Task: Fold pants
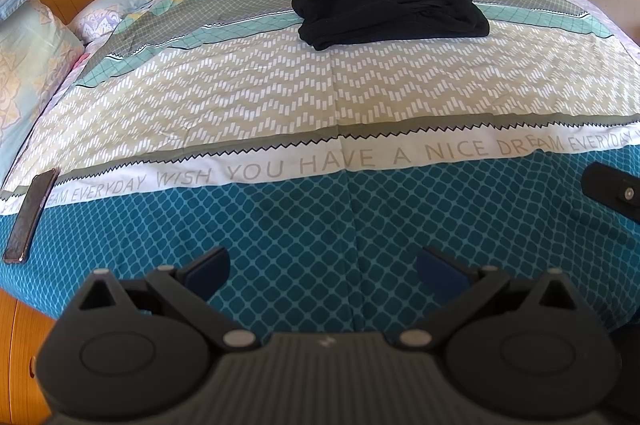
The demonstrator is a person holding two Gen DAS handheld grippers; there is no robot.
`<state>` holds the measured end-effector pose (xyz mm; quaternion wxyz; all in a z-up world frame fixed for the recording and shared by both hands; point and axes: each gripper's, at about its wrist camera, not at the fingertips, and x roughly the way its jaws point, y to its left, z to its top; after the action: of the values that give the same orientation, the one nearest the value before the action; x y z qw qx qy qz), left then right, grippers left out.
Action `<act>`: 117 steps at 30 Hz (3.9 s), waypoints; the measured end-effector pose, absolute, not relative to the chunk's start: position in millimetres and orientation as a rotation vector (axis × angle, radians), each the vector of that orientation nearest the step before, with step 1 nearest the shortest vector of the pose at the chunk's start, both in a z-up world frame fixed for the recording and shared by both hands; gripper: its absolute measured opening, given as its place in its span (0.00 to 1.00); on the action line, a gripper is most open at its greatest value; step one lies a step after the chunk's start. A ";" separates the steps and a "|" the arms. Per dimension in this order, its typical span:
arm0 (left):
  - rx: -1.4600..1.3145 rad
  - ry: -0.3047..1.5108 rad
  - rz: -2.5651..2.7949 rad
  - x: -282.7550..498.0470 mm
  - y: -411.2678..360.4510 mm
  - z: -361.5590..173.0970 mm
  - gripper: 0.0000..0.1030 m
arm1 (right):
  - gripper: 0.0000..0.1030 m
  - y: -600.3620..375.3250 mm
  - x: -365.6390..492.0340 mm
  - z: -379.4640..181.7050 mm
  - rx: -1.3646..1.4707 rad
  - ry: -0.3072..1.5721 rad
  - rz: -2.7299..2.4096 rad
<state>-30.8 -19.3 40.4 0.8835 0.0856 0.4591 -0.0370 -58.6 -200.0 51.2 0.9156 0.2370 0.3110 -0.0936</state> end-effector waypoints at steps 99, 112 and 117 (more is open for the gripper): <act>0.185 0.950 -0.081 -34.4 -22.2 42.2 1.00 | 1.00 -196.9 -59.7 49.6 0.494 0.646 -0.195; 0.238 0.841 -0.048 -39.7 -25.8 59.3 1.00 | 1.00 -201.4 -61.0 59.0 0.486 0.607 -0.204; 0.241 0.791 -0.035 -40.2 -25.4 68.7 1.00 | 1.00 -207.5 -61.3 64.7 0.494 0.588 -0.214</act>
<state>-40.2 -25.4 68.7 0.9157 0.1171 0.3841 -0.0172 -61.3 -207.5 64.7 0.9216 0.2405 0.2865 -0.1042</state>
